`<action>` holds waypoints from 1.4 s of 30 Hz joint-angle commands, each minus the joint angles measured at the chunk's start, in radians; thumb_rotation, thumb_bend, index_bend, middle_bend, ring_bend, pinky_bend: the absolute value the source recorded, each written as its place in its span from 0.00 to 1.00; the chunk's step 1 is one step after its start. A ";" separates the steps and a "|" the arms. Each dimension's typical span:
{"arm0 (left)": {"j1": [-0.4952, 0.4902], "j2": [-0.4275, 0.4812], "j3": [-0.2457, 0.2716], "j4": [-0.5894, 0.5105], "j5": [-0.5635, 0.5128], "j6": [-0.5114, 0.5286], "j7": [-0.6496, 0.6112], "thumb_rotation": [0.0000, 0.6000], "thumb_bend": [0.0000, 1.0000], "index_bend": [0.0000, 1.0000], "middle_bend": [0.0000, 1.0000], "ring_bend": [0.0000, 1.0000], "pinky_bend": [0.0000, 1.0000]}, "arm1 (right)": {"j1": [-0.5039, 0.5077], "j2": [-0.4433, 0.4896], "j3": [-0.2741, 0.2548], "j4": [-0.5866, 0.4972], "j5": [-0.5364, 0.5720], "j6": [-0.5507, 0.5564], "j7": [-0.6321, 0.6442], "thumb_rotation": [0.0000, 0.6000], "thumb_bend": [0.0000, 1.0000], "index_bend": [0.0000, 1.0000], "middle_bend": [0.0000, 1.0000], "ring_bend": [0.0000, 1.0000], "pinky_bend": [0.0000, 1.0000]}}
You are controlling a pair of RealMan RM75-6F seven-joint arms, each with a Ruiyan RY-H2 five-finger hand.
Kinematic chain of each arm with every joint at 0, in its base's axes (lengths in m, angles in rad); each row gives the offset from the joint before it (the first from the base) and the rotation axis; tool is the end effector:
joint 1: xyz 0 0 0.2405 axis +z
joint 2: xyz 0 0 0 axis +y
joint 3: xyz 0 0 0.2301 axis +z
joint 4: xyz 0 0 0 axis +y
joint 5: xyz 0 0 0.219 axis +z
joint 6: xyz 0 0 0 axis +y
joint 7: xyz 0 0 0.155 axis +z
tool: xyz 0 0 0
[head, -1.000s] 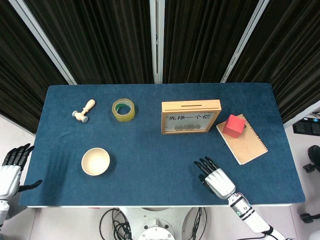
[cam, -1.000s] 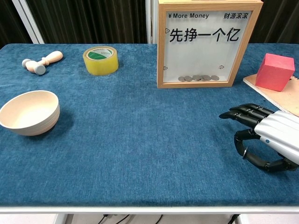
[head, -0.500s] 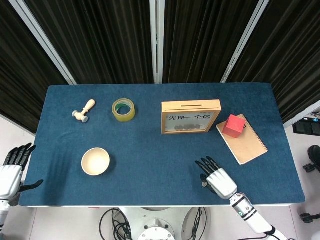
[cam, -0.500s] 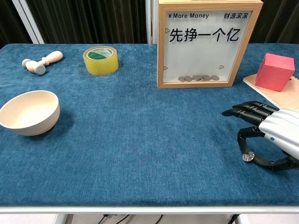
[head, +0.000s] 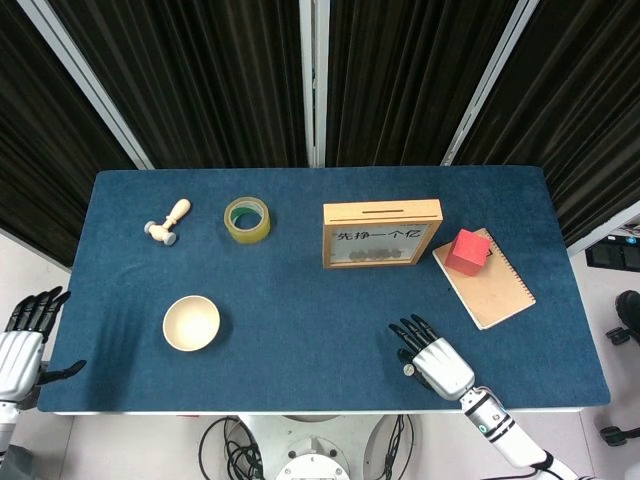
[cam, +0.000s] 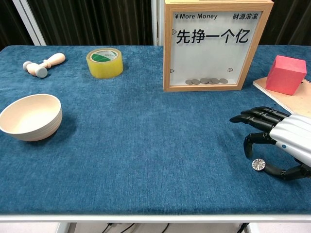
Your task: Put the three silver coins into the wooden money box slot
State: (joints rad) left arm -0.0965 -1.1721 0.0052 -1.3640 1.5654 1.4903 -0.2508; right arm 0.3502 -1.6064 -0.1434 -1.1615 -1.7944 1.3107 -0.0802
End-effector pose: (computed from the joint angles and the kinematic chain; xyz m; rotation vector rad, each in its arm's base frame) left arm -0.3284 0.1858 0.1393 -1.4406 -0.9545 -0.9504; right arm -0.2378 -0.2026 -0.0391 2.0733 -0.6986 0.9669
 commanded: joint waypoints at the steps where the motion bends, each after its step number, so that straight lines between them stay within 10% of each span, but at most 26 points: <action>1: 0.001 0.001 0.000 -0.001 0.001 0.002 -0.002 1.00 0.01 0.01 0.00 0.00 0.00 | 0.001 0.001 -0.001 -0.001 -0.002 0.001 0.002 1.00 0.34 0.44 0.08 0.00 0.00; 34: -0.001 0.015 0.003 -0.022 0.019 0.012 -0.013 1.00 0.01 0.01 0.00 0.00 0.00 | 0.010 0.003 -0.008 -0.001 -0.026 0.027 0.042 1.00 0.44 0.68 0.09 0.00 0.00; 42: -0.004 0.022 0.004 -0.038 0.024 0.013 0.001 1.00 0.01 0.01 0.00 0.00 0.00 | 0.058 0.132 0.114 -0.211 -0.001 0.108 0.054 1.00 0.45 0.72 0.10 0.00 0.00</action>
State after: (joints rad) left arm -0.1000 -1.1509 0.0097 -1.4011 1.5890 1.5024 -0.2508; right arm 0.3826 -1.5397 -0.0899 -1.2732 -1.8132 1.3856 -0.0314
